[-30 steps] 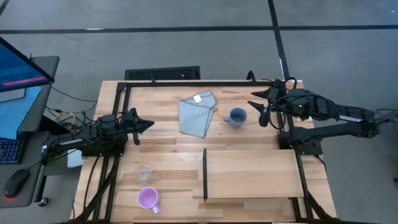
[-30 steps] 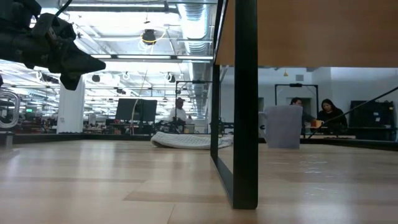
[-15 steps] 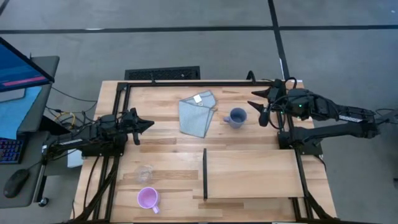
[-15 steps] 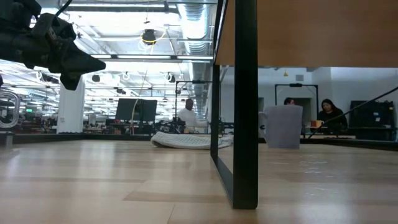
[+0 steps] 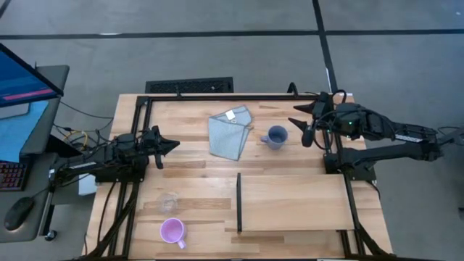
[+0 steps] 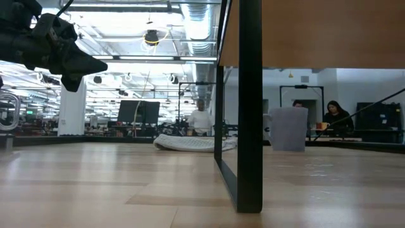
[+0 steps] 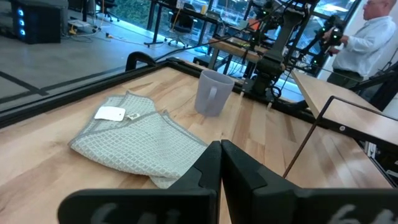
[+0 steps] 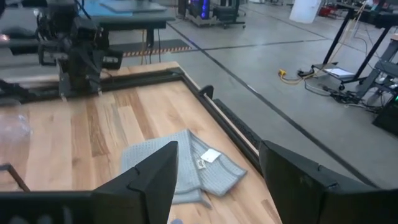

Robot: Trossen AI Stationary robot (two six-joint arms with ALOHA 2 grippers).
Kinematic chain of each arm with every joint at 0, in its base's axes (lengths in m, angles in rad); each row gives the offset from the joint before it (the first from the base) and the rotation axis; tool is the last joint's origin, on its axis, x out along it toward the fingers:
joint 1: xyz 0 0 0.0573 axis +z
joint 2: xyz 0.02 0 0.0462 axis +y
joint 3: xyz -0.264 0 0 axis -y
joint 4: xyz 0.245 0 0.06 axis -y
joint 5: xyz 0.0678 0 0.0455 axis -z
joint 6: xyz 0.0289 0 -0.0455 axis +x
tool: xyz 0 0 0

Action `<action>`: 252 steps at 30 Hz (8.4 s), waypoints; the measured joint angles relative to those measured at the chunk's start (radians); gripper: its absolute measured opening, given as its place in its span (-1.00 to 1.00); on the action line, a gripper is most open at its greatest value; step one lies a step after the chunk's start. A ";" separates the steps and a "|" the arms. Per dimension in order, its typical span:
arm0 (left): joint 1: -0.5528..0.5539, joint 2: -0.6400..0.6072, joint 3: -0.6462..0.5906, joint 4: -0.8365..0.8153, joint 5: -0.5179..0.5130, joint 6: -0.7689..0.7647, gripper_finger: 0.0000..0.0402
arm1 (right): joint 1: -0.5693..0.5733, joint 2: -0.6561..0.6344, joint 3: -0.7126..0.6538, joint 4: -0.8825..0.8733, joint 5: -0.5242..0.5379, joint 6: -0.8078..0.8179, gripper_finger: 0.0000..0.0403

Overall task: Stack small to large cups/mugs on shelf
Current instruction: Put the blue mug on the shelf

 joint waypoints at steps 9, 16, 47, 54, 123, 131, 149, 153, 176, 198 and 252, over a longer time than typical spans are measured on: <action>0.000 0.000 0.000 0.000 0.000 0.000 -1.00 | -0.005 0.094 0.000 -0.041 -0.001 -0.026 0.24; 0.000 0.000 0.000 0.000 0.000 0.000 -1.00 | -0.132 0.202 0.013 -0.259 0.026 0.024 0.24; 0.000 0.000 0.000 0.000 0.000 0.000 -1.00 | -0.377 0.580 0.017 -0.356 -0.293 0.155 0.24; 0.000 0.000 0.000 0.000 0.000 0.000 -1.00 | -0.378 0.632 0.017 -0.346 -0.291 0.155 0.24; 0.000 0.000 0.000 0.000 -0.020 0.000 -1.00 | -0.366 0.770 0.103 -0.406 -0.344 0.106 -0.86; 0.000 0.000 0.000 0.000 -0.021 0.000 -1.00 | -0.366 0.770 0.255 -0.554 -0.344 0.025 -0.86; 0.000 0.000 0.000 0.000 -0.024 0.000 -1.00 | -0.335 0.632 0.726 -1.016 -0.343 0.006 -0.86; 0.000 0.000 0.000 0.000 -0.024 0.000 -1.00 | -0.265 0.613 0.779 -1.082 -0.345 0.059 -0.86; 0.000 0.000 0.001 -0.006 -0.026 0.003 -1.00 | 0.436 0.539 0.684 -1.077 -0.414 0.877 -0.86; 0.000 0.000 0.001 -0.007 -0.026 0.004 -1.00 | 0.988 0.524 0.535 -1.075 -0.380 1.779 -0.86; 0.000 0.000 0.000 0.000 -0.144 0.019 -1.00 | 1.165 0.488 0.401 -1.067 -0.372 2.049 -0.84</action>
